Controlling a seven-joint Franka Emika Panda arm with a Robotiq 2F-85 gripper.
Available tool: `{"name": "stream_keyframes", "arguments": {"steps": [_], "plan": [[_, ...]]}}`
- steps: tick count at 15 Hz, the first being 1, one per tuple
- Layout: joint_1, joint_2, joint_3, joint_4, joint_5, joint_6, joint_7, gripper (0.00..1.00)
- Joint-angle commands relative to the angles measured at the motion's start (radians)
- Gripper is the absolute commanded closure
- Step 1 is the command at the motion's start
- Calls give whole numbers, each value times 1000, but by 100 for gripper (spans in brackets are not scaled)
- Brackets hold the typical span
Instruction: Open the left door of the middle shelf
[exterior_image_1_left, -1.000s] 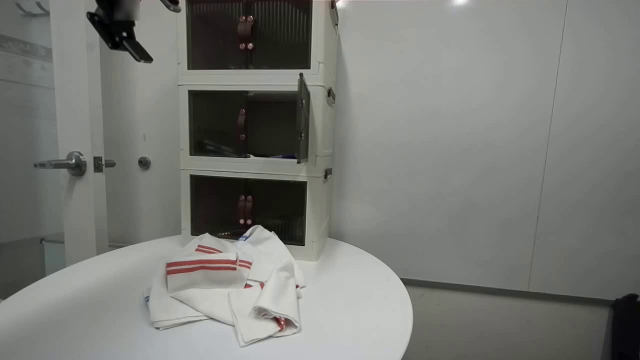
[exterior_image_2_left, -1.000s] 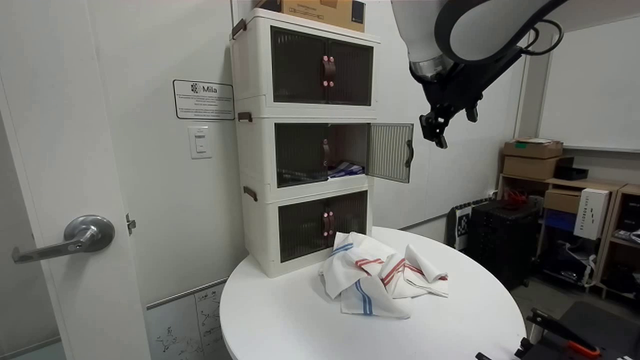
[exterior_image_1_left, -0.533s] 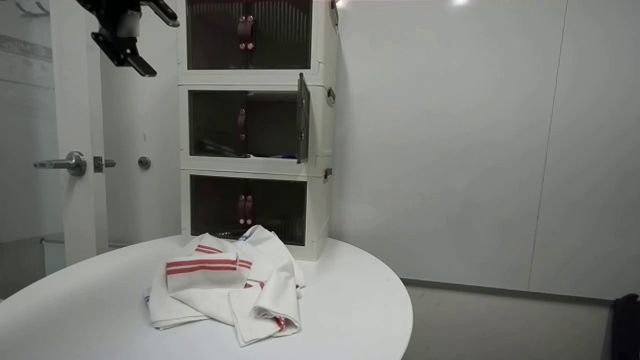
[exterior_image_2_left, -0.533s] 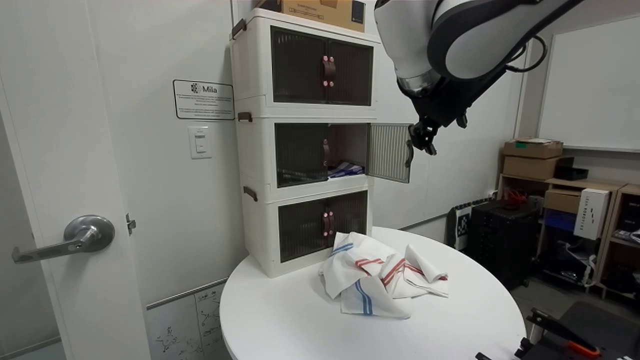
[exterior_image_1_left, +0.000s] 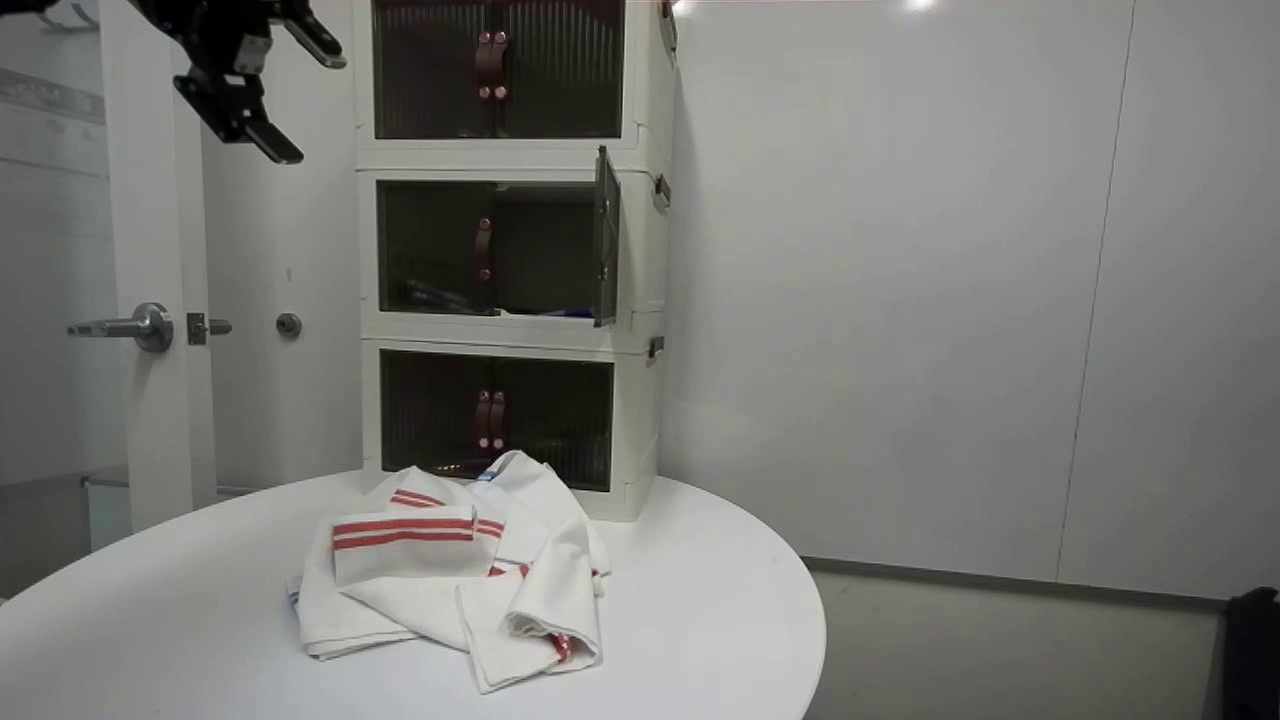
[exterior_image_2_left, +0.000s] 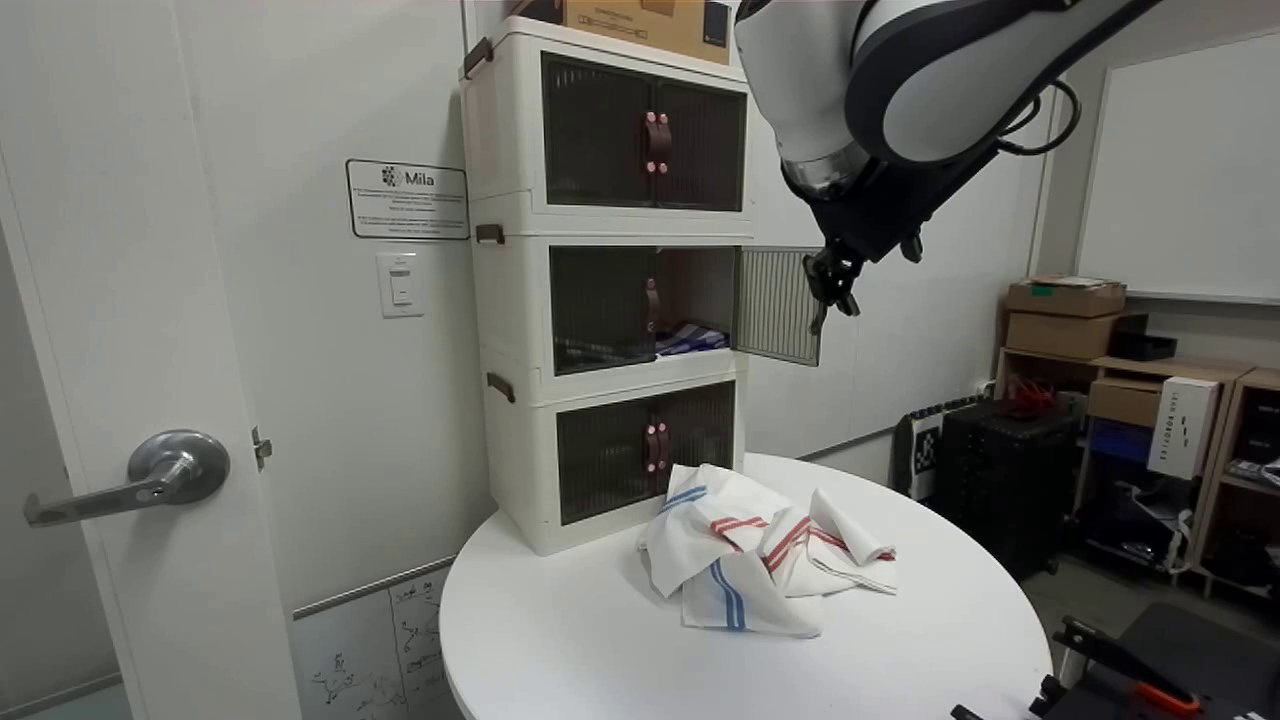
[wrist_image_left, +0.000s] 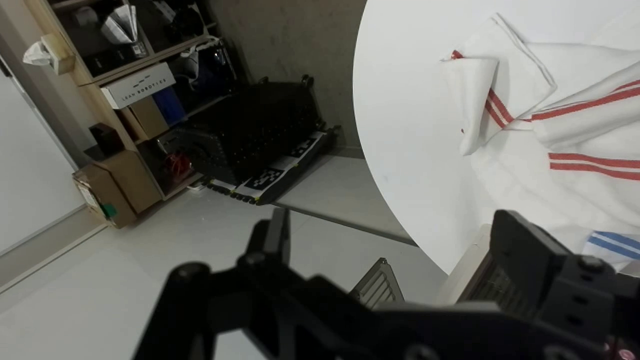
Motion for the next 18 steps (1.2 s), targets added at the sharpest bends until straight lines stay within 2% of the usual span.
{"name": "stream_keyframes", "arguments": {"steps": [1,4,9,14,18], "plan": [[32,5,-27,3,-10,-12,8,0],[26,33,-21,18,-14,-21,49,0],[35,119,13,86,-54,-10,207,0],[65,231,28,190,-168,-35,353,0],[97,321,15,266,-264,-67,443,0]]}}
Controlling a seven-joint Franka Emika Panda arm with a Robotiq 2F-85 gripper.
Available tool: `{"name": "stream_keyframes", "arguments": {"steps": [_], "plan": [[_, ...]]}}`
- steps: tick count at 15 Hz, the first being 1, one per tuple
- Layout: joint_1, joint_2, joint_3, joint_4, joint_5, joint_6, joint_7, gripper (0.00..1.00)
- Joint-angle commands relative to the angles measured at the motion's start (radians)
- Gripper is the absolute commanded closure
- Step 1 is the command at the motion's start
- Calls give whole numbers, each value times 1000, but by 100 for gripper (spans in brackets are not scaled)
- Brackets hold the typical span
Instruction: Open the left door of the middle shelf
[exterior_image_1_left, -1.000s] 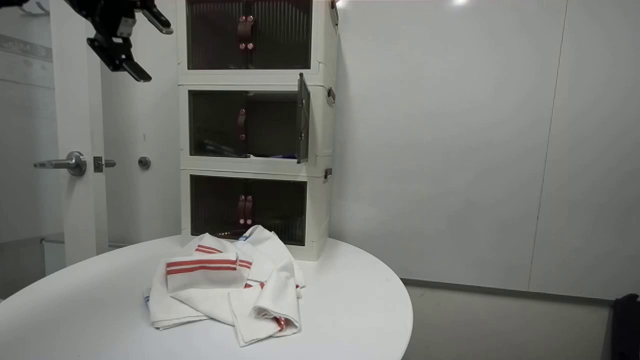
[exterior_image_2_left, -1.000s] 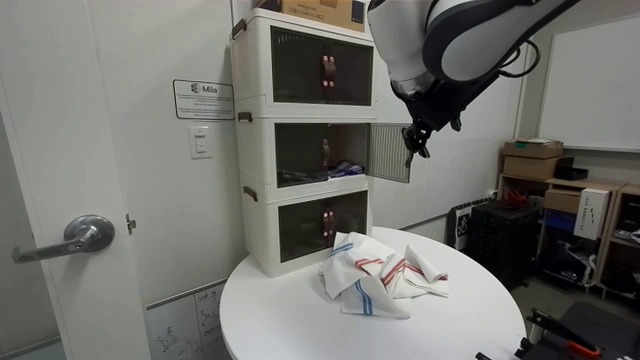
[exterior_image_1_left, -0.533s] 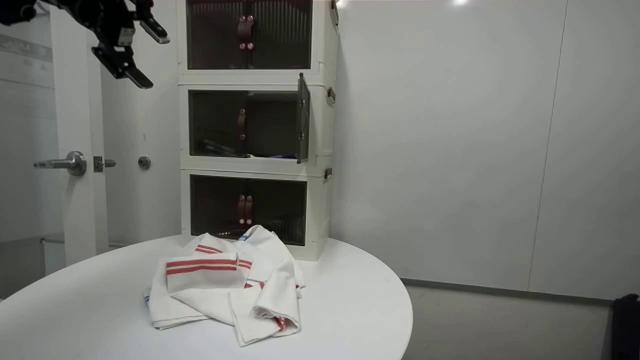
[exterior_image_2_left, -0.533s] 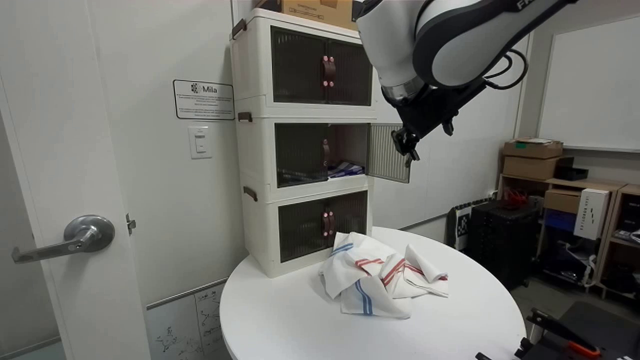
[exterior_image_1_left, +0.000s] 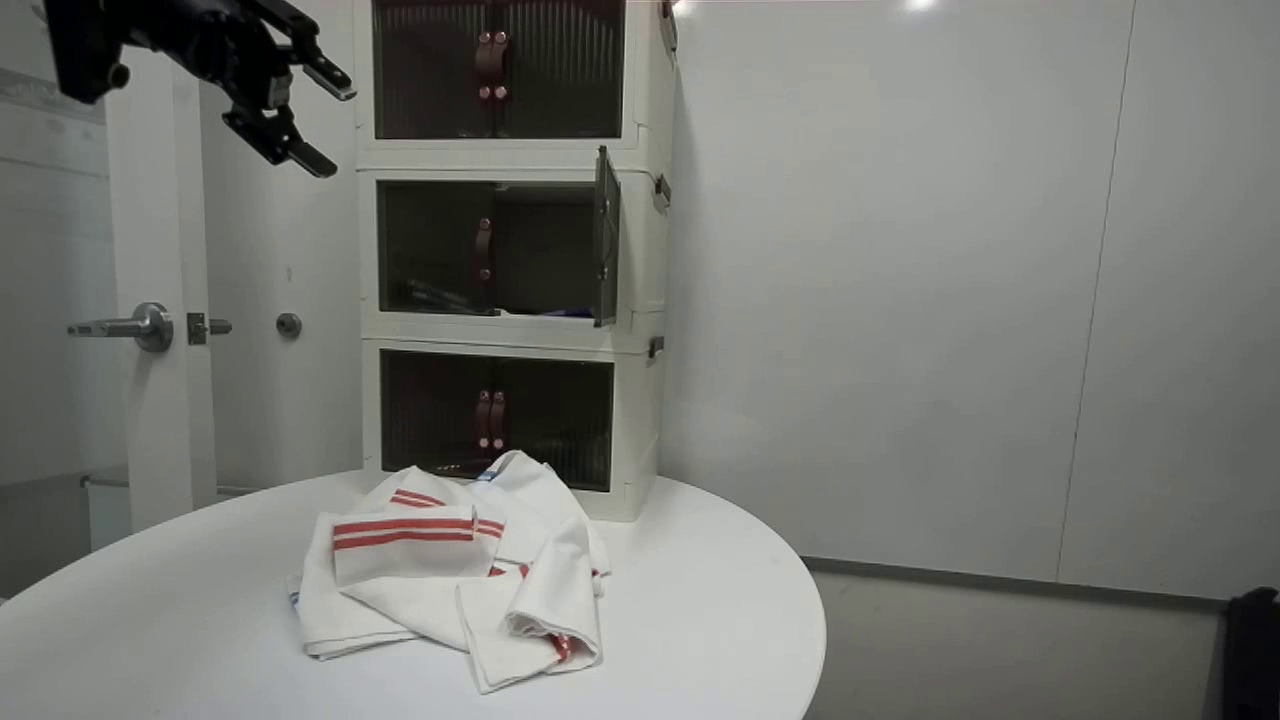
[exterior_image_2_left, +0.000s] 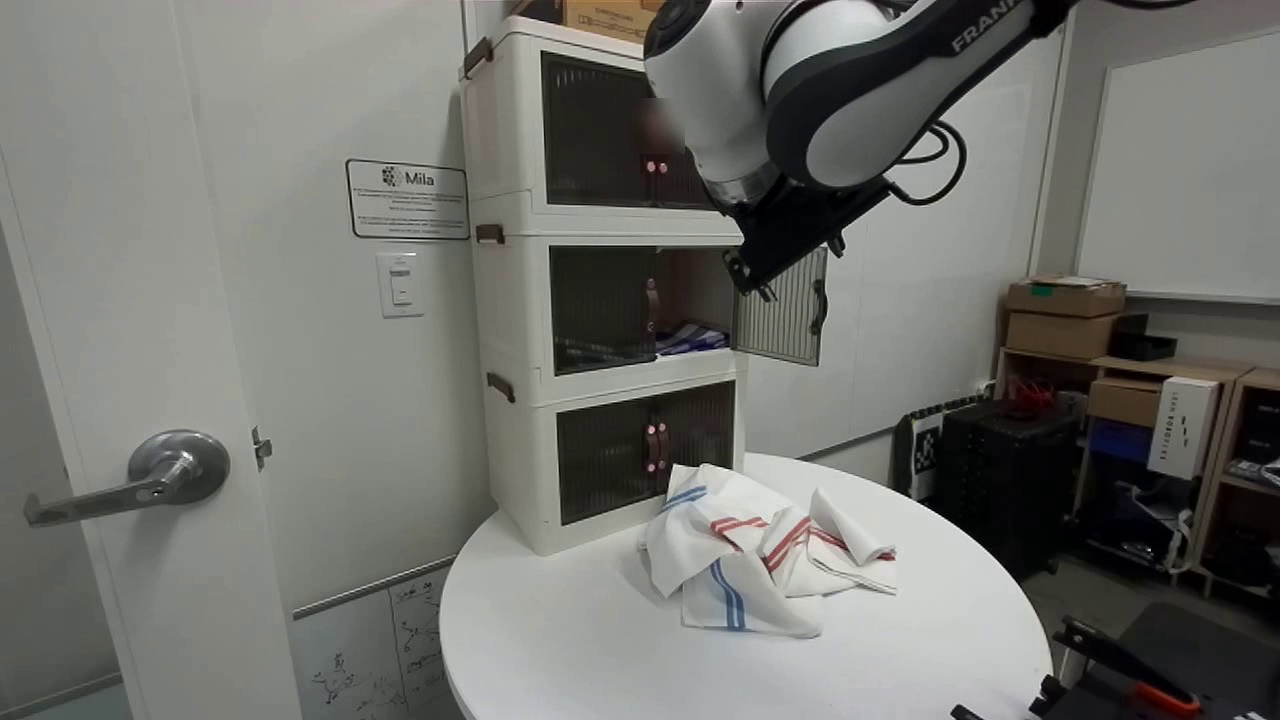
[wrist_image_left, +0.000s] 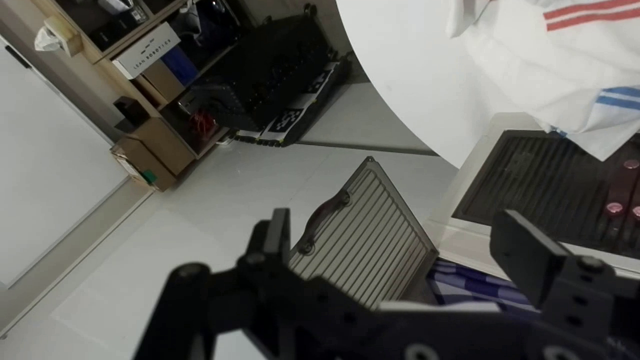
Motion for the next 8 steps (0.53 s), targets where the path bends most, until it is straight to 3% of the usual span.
{"name": "stream_keyframes", "arguments": {"steps": [1,8], "plan": [[36,110,-15,99,-87,-51,89,0],[80,243,-51,218,-149,-84,142,0]]}}
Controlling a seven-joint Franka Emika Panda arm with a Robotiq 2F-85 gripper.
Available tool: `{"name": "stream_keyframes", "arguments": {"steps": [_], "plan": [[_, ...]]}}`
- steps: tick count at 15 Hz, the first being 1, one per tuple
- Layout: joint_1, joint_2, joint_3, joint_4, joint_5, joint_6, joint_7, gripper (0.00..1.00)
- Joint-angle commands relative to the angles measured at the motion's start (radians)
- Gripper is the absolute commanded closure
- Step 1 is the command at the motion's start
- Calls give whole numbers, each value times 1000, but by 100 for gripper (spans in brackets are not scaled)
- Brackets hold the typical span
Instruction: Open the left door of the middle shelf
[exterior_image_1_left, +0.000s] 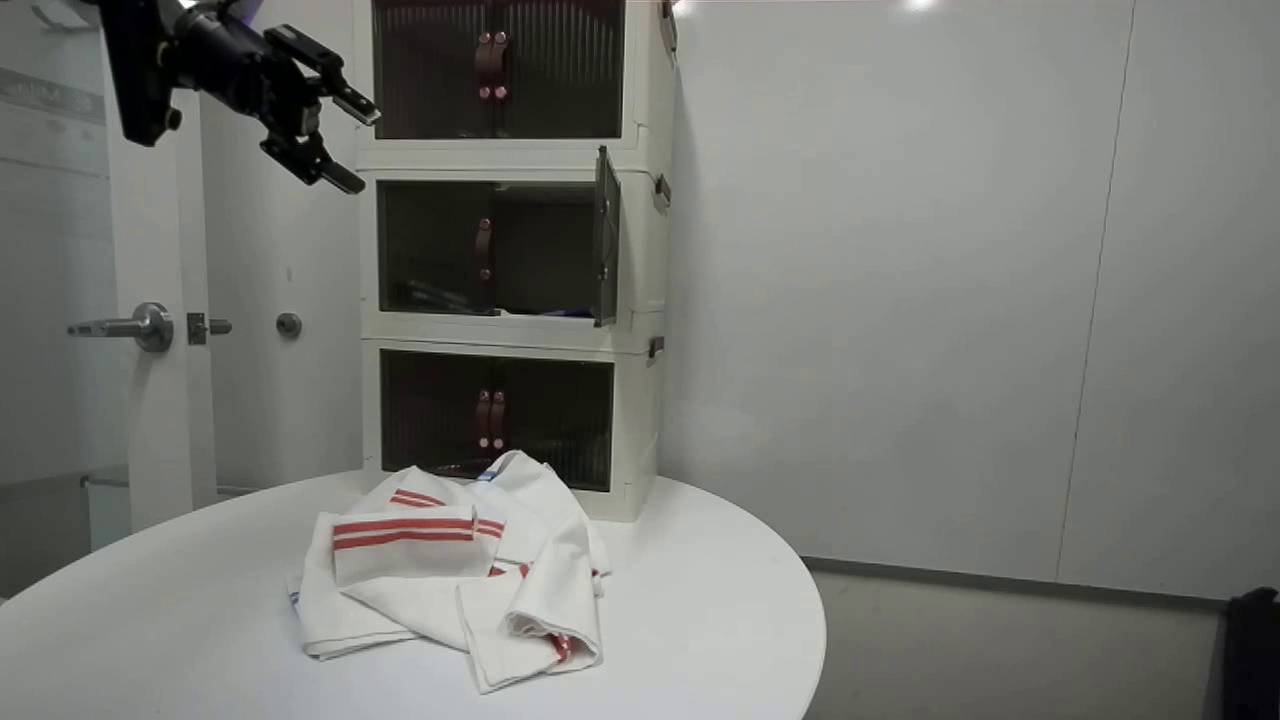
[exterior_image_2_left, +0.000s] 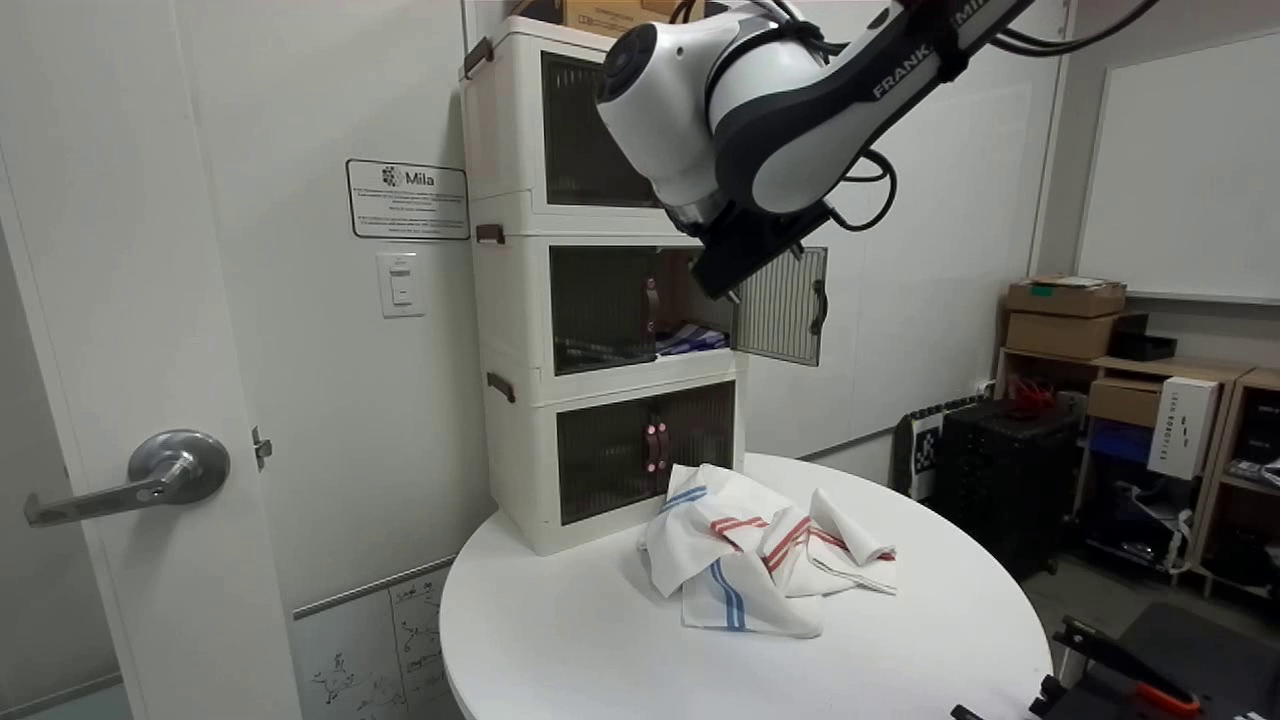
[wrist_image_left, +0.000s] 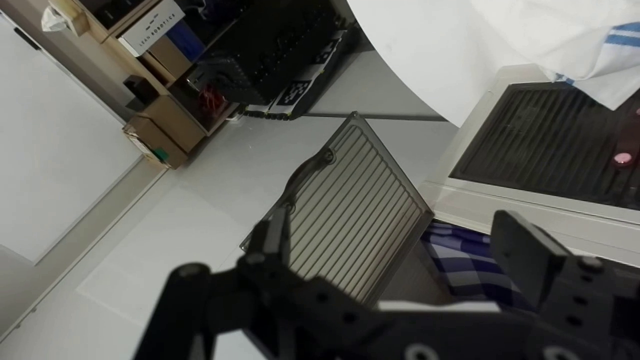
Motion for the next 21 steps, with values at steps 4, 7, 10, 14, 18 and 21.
{"name": "stream_keyframes", "arguments": {"steps": [4,7,10,14,18,21], "plan": [[55,132,-42,145,-45,-48,45,0],[70,182,-51,202,-60,-68,53,0],[84,236,-64,258,-72,-92,57,0],[97,302,-85,324,-79,-115,71,0],[101,357,-110,377,-92,-112,91,0],[105,392,-127,413,-102,-110,97,0]]}}
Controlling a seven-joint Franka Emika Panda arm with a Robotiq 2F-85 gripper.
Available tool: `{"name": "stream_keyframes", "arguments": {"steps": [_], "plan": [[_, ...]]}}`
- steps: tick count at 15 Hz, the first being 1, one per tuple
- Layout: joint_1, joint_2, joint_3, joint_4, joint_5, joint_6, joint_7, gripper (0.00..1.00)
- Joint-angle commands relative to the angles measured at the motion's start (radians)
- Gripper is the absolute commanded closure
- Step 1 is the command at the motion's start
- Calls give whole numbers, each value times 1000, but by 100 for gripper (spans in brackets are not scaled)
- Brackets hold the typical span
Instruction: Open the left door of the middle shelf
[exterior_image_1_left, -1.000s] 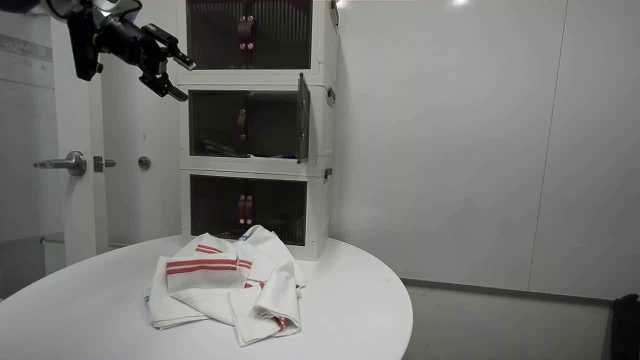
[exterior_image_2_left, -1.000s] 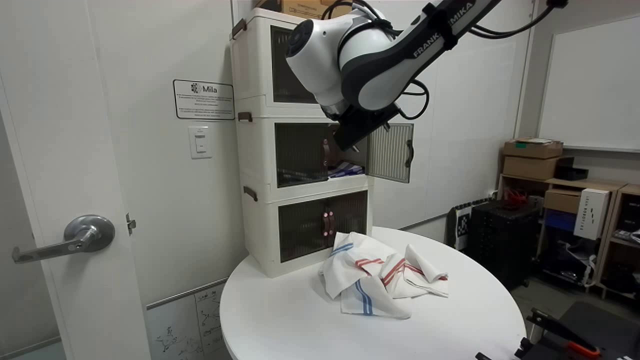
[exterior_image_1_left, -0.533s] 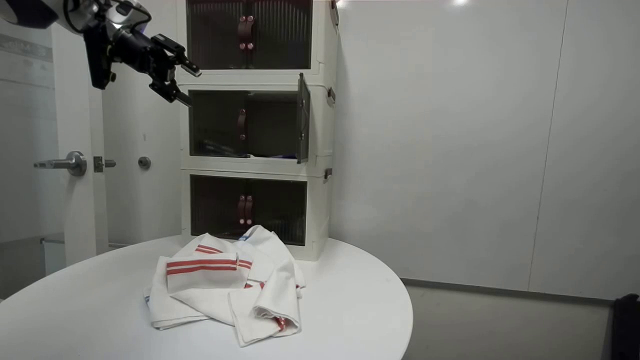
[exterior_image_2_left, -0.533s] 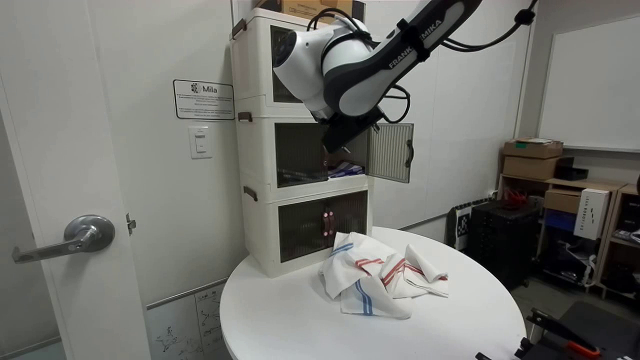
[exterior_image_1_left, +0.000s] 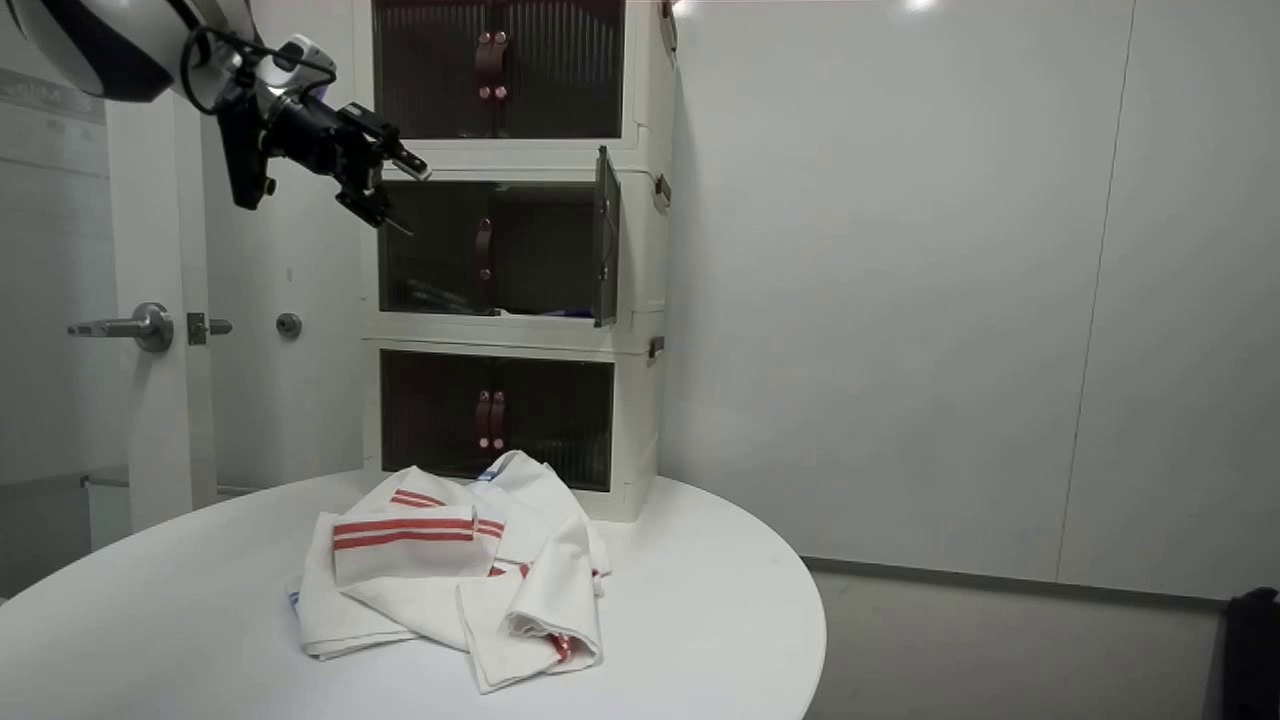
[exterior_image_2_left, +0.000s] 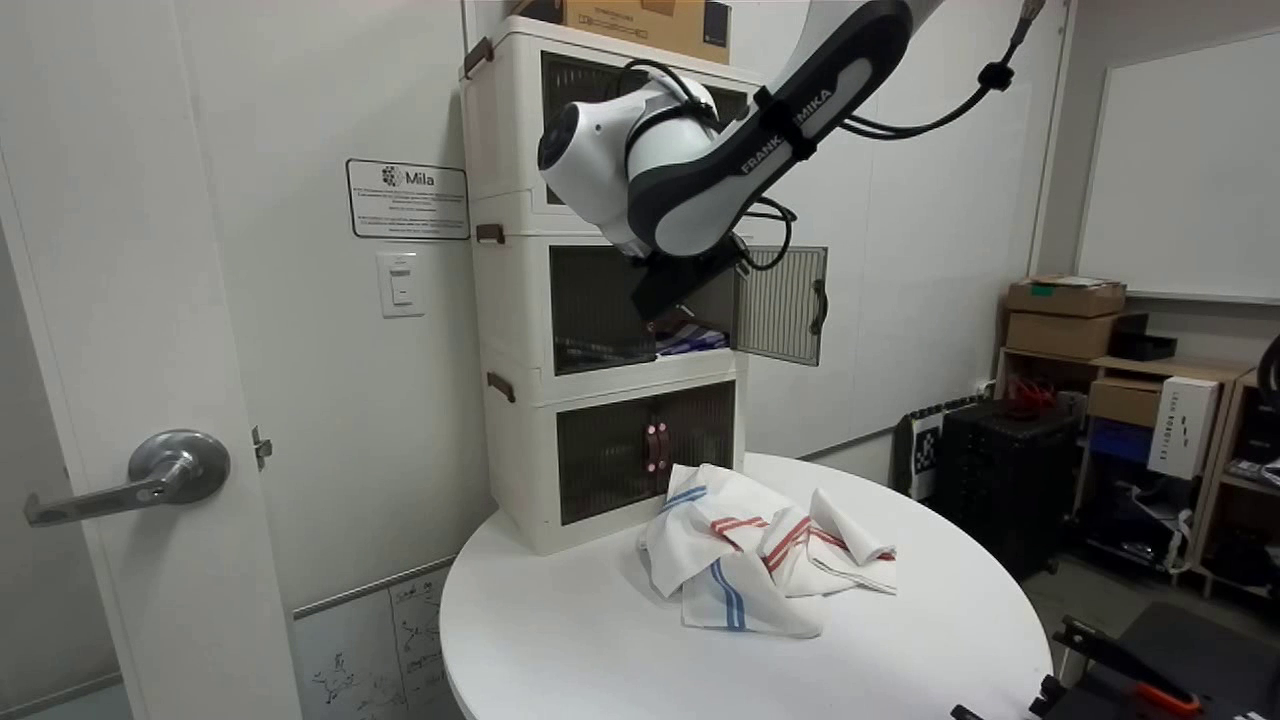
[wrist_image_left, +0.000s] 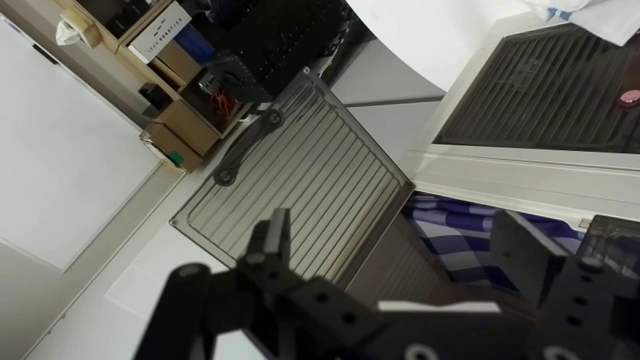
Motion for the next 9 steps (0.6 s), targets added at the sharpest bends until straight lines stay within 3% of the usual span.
{"name": "stream_keyframes", "arguments": {"steps": [1,9], "plan": [[27,63,-30,79,-31,-27,30,0],[26,139,-60,157,-76,-6,39,0]]}}
